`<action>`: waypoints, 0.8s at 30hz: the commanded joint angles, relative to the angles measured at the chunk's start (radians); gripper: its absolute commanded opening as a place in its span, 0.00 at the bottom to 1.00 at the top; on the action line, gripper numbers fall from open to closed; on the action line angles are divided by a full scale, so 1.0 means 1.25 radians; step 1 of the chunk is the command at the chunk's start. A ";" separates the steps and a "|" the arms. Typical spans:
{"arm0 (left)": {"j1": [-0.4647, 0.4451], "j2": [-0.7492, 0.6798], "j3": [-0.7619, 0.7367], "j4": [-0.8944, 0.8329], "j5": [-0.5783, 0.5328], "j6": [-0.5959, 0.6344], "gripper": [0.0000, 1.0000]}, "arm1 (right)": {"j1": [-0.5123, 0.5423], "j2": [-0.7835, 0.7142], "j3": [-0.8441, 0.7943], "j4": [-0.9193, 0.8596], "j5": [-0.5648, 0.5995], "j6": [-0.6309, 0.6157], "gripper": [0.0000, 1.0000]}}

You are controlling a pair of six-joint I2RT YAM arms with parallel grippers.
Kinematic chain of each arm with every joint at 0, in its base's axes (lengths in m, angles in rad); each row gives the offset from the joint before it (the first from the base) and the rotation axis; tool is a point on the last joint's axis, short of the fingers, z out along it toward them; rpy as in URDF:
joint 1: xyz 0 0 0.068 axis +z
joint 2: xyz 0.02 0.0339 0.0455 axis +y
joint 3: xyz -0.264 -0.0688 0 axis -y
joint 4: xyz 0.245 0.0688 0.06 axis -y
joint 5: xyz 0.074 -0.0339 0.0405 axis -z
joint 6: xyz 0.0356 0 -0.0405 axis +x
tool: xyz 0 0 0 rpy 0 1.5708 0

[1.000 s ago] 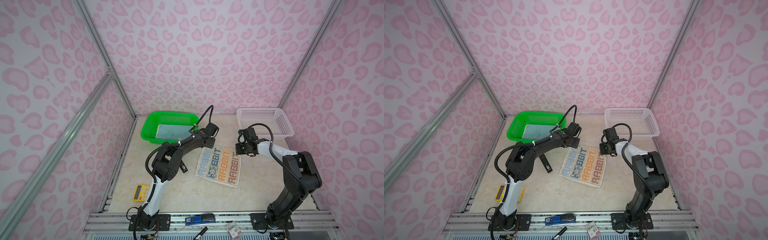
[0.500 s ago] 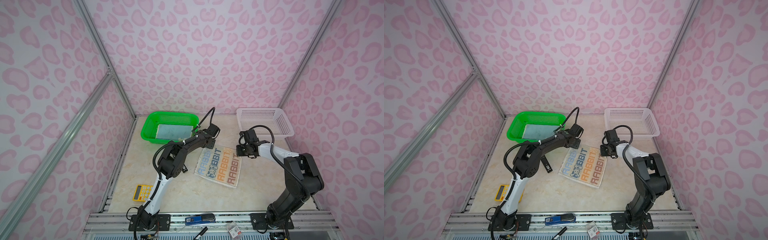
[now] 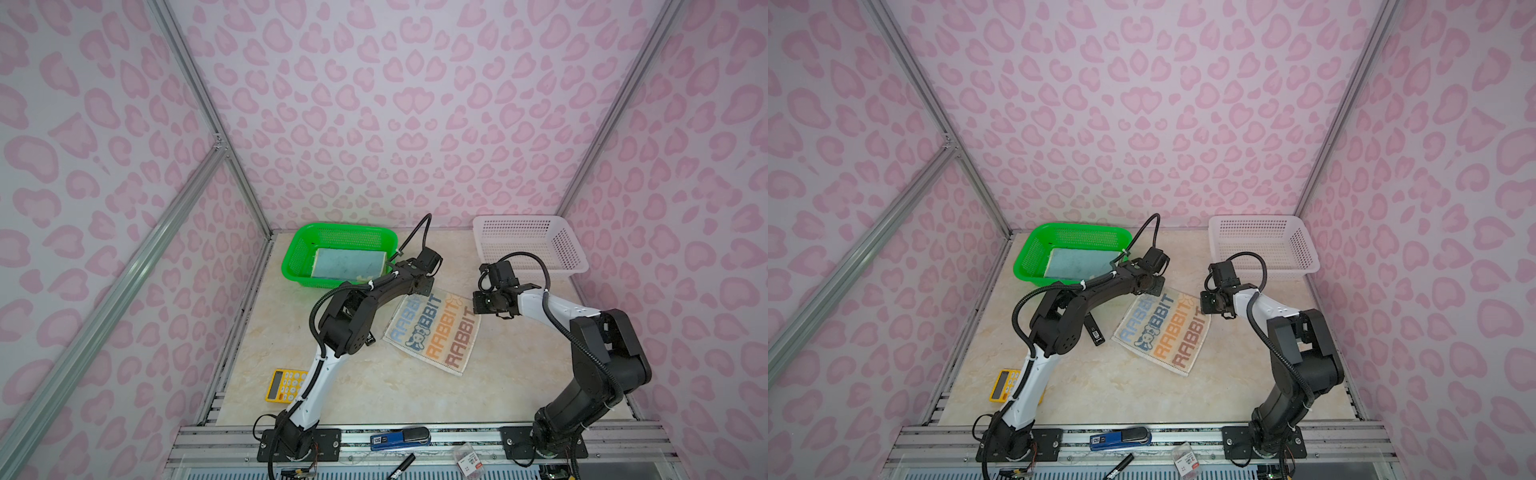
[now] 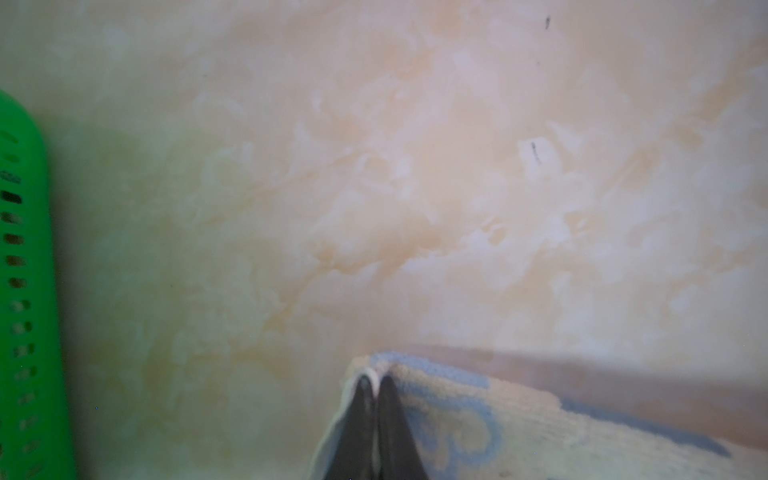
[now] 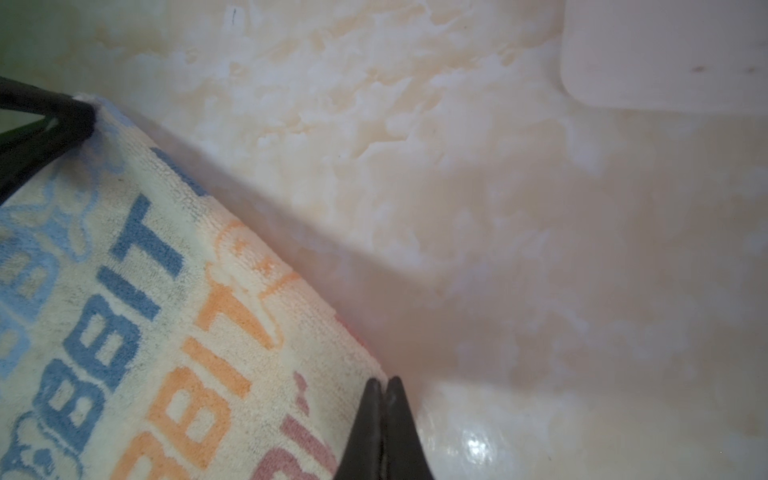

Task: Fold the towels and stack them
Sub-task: 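Grasp the folded towel's far corners with both grippers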

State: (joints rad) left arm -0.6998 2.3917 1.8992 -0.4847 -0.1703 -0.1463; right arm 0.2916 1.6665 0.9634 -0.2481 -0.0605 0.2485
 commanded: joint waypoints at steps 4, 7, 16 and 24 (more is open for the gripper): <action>0.001 -0.049 -0.024 -0.014 -0.043 0.021 0.02 | -0.020 -0.025 -0.014 0.035 -0.006 0.015 0.00; -0.002 -0.105 -0.066 0.046 -0.048 0.035 0.02 | -0.033 -0.046 -0.021 0.056 -0.020 0.008 0.00; -0.008 -0.286 -0.276 0.244 -0.072 0.048 0.02 | -0.062 -0.114 -0.055 0.087 -0.065 -0.011 0.00; -0.019 -0.419 -0.459 0.346 -0.062 0.044 0.02 | -0.064 -0.167 -0.102 0.092 -0.105 -0.011 0.00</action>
State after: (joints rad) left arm -0.7189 1.9118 1.3689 -0.1249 -0.2035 -0.0929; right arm 0.2153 1.4689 0.8536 -0.1329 -0.1944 0.2428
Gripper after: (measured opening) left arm 0.061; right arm 0.050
